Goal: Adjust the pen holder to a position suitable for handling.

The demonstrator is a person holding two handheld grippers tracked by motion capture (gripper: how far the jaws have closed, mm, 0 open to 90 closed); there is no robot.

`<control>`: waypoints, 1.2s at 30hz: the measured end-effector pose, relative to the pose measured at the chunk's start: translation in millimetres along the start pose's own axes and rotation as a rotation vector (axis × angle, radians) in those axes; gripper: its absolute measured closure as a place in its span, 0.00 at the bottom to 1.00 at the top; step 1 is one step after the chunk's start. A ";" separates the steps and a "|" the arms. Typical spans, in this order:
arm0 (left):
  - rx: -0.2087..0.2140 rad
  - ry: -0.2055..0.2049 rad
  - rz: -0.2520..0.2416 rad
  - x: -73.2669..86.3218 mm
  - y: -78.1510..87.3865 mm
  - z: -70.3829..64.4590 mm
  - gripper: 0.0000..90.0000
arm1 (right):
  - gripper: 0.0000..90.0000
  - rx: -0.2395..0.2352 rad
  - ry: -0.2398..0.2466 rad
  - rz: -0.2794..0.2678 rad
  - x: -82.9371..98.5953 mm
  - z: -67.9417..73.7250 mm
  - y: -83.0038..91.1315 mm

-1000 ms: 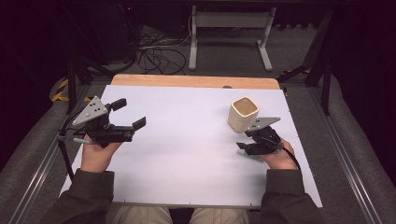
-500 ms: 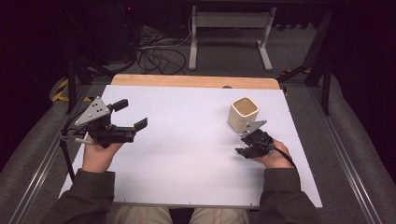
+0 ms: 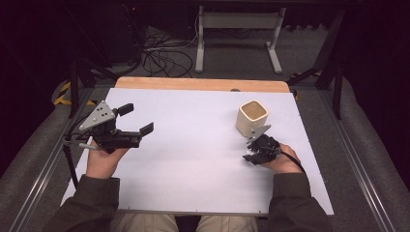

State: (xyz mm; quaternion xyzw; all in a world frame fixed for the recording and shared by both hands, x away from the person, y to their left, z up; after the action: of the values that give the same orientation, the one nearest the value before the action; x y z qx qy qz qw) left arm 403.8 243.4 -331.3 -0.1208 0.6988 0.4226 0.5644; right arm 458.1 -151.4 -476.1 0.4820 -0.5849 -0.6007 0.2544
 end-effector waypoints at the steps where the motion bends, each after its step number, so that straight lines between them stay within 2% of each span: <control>1: 0.001 0.001 0.000 0.1 -0.2 0.1 0.05 | 0.67 -0.008 -0.002 0.001 -0.2 0.1 -1.1; 8: 0.004 0.004 0.002 1.0 -1.4 0.1 0.05 | 0.71 -0.030 -0.019 -0.015 -0.3 -1.8 -2.4; 14: 0.007 0.002 0.006 1.4 -3.2 -1.6 0.05 | 0.72 -0.030 -0.046 -0.029 -0.8 -2.6 -0.8; 17: 0.010 0.002 0.007 1.7 -4.5 -2.4 0.05 | 0.72 -0.038 -0.057 -0.065 -2.5 -2.5 3.5; 25: 0.015 -0.011 0.014 2.6 -10.1 -8.0 0.06 | 0.73 -0.033 -0.122 -0.163 -6.4 -2.5 17.9; 32: 0.026 -0.011 0.011 3.9 -14.3 -11.4 0.06 | 0.73 -0.033 -0.133 -0.217 -8.3 -0.2 24.9; 36: 0.034 -0.016 0.014 4.6 -17.8 -15.1 0.06 | 0.73 -0.026 -0.136 -0.267 -12.1 2.9 31.3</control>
State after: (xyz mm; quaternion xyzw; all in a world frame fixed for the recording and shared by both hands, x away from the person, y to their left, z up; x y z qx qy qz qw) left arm 403.4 223.0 -343.4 -0.1027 0.7020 0.4156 0.5691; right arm 452.4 -145.4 -443.4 0.5104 -0.5235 -0.6681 0.1381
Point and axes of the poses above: each handheld gripper's, and its own axes: y roughly backward along the jaws, x roughly out of its underside, z roughly to its left, the point moved 5 cm from there along -y, roughly forward along the jaws, and after that the axes turned 14 degrees about z, right-handed, at the moved point
